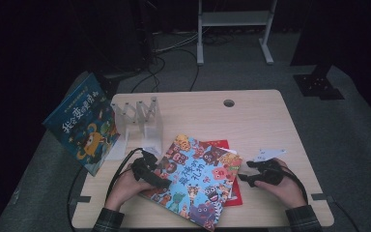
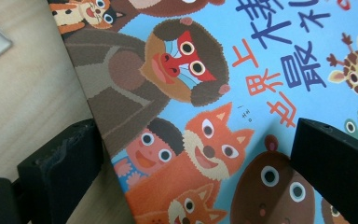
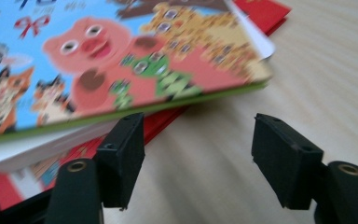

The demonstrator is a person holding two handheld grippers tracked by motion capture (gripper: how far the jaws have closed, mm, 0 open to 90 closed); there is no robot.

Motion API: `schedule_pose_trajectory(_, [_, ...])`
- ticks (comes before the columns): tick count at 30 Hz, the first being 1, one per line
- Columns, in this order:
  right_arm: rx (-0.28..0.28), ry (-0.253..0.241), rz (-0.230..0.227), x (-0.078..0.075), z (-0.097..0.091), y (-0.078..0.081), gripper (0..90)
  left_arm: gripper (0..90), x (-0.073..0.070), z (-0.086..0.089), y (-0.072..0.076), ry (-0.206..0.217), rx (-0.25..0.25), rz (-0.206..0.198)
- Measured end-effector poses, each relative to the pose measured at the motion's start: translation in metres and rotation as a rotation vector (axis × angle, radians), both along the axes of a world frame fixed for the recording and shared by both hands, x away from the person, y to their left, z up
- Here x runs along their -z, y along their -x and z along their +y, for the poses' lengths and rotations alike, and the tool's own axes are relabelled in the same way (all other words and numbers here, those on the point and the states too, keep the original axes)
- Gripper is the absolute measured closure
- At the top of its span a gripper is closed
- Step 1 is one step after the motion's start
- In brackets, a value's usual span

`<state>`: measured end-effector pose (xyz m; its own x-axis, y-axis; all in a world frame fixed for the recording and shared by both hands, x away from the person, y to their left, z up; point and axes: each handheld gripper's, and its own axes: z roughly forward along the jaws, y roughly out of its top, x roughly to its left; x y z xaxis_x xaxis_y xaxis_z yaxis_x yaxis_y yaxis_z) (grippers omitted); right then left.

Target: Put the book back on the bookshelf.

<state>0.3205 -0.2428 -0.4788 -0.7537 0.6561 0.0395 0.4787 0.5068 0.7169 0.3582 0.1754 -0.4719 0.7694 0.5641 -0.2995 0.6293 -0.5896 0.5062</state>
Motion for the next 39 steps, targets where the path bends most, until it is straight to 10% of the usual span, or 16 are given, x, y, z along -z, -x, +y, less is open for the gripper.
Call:
schedule_pose_trajectory(15, [-0.082,-0.052,-0.059,-0.013,0.025,0.042,33.5,1.9,0.001,0.0,-0.001,0.0,0.004,0.005])
schedule_pose_trajectory(39, [-0.138,-0.027,-0.026,-0.004,0.045,0.032,31.1,0.0,0.0,0.007,-0.02,0.034,-0.01,-0.022])
